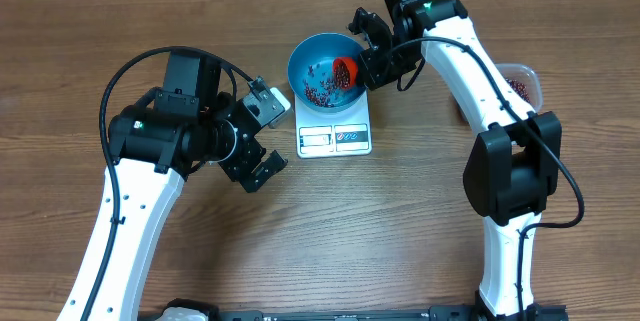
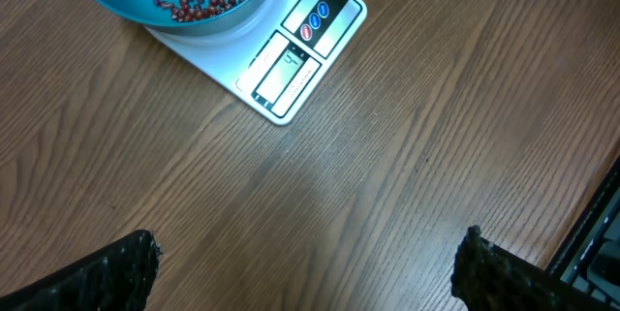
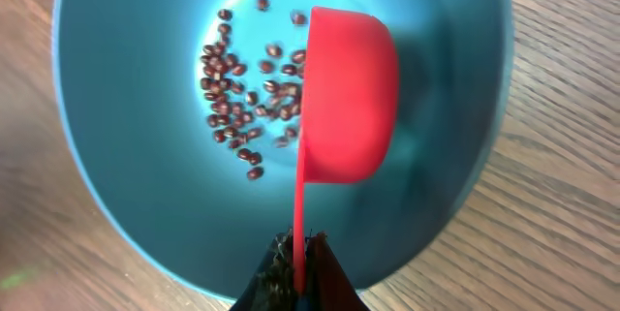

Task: Scoop item into bowl and weigh 150g on scale
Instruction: 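Tilt the red scoop with the right gripper to pour beans into bowl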

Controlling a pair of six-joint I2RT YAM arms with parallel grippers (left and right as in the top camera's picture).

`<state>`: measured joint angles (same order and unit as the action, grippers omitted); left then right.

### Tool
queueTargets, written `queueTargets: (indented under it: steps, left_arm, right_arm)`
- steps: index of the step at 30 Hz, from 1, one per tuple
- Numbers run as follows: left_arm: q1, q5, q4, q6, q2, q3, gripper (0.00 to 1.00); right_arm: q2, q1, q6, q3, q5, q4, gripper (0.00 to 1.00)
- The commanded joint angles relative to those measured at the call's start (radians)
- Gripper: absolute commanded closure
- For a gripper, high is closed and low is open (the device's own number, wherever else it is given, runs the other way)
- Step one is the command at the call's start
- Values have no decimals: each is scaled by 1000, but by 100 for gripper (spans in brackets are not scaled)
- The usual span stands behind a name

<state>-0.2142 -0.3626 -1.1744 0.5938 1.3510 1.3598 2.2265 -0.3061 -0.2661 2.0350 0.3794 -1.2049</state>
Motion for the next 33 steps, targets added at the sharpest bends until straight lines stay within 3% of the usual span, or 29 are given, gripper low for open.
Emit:
queueTargets:
  steps: [1,15,33]
  left_arm:
    - [6,0,3,-18,-16,-3,0]
    - [6,0,3,-18,-16,-3,0]
    - [6,0,3,-18,-16,-3,0]
  right_arm:
    - [-44,-27,32,36,-66,4,96]
    - [-48,-151,61,59,-360,44,96]
    - [-48,-159,72,59,-450,36,96]
